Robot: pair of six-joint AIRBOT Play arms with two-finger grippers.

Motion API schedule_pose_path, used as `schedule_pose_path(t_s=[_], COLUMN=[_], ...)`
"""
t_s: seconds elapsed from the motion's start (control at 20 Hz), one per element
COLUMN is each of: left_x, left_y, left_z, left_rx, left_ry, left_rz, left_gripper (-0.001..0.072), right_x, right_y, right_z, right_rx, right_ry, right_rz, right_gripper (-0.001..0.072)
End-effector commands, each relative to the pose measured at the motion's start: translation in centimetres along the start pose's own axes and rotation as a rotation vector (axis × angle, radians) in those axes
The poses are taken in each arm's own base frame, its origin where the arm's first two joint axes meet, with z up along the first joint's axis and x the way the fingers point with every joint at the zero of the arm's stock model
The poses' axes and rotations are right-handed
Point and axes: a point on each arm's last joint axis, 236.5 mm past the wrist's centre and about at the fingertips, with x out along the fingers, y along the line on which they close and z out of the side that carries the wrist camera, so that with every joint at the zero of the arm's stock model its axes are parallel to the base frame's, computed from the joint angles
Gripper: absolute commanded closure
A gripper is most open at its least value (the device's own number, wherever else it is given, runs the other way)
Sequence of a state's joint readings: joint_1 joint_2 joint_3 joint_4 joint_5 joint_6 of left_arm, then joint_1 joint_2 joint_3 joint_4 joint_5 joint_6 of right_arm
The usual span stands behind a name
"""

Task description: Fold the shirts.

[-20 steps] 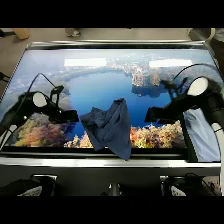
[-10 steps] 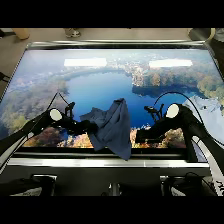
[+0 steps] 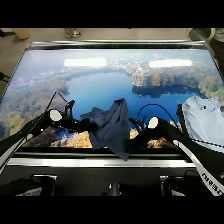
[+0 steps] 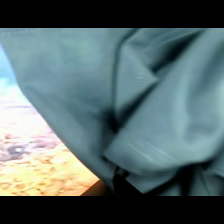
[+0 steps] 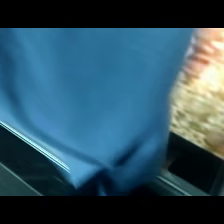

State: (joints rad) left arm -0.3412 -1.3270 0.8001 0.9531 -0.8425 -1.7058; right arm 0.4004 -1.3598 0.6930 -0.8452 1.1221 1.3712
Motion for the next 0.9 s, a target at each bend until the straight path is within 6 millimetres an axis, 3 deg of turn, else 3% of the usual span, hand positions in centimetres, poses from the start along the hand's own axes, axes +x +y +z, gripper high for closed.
schedule_pose_path(t_s=[0.0,0.05,0.1,0.15,0.25,0.3,0.35,0.4,0.45,0.5,0.55,0.65,0.75,0.85], left_x=[-3.2,-5.6,-8.8,-13.4,-24.8,-32.2,-39.4,-45.5,-50.8,-54.4,-57.0,-59.3,-59.7,-58.4], left_y=[-0.2,-0.6,-1.4,-2.6,-6.1,-8.1,-9.6,-10.5,-11.2,-11.9,-13.0,-14.4,-14.5,-14.0], left_z=[2.0,3.5,5.3,7.5,10.9,11.5,11.2,10.1,8.5,6.9,5.1,2.8,2.0,2.3], left_rx=[0.109,0.165,0.218,0.277,0.369,0.403,0.428,0.429,0.397,0.376,0.39,0.412,0.431,0.467], left_ry=[-0.107,-0.175,-0.259,-0.382,-0.677,-0.851,-1.02,-1.163,-1.288,-1.376,-1.443,-1.505,-1.519,-1.472], left_rz=[0.032,0.051,0.064,0.077,0.079,0.071,0.07,0.068,0.037,-0.001,-0.04,-0.11,-0.105,-0.04], left_gripper=[0.0686,0.0687,0.0687,0.0687,0.0687,0.0687,0.0687,0.0687,0.0687,0.0687,0.0687,0.0687,0.0687,0.0686], right_x=[-1.0,-3.3,-7.0,-11.8,-23.4,-30.4,-37.2,-42.6,-46.8,-49.2,-50.6,-51.3,-52.0,-52.7], right_y=[1.2,1.4,1.7,2.2,3.8,5.0,6.5,8.0,9.7,11.3,12.8,14.1,14.9,14.7], right_z=[1.8,2.9,4.3,5.8,7.6,7.4,6.2,4.5,2.2,0.2,-1.5,-3.5,-4.8,-5.4], right_rx=[-0.014,-0.049,-0.096,-0.144,-0.242,-0.281,-0.316,-0.336,-0.339,-0.338,-0.344,-0.33,-0.34,-0.339], right_ry=[-0.059,-0.104,-0.176,-0.282,-0.568,-0.759,-0.956,-1.126,-1.271,-1.373,-1.444,-1.498,-1.543,-1.575], right_rz=[0.009,-0.006,-0.031,-0.064,-0.153,-0.214,-0.281,-0.335,-0.356,-0.346,-0.321,-0.271,-0.264,-0.291], right_gripper=[0.0694,0.0695,0.0695,0.0695,0.0694,0.0694,0.0694,0.0694,0.0694,0.0694,0.0693,0.0693,0.0693,0.0693])
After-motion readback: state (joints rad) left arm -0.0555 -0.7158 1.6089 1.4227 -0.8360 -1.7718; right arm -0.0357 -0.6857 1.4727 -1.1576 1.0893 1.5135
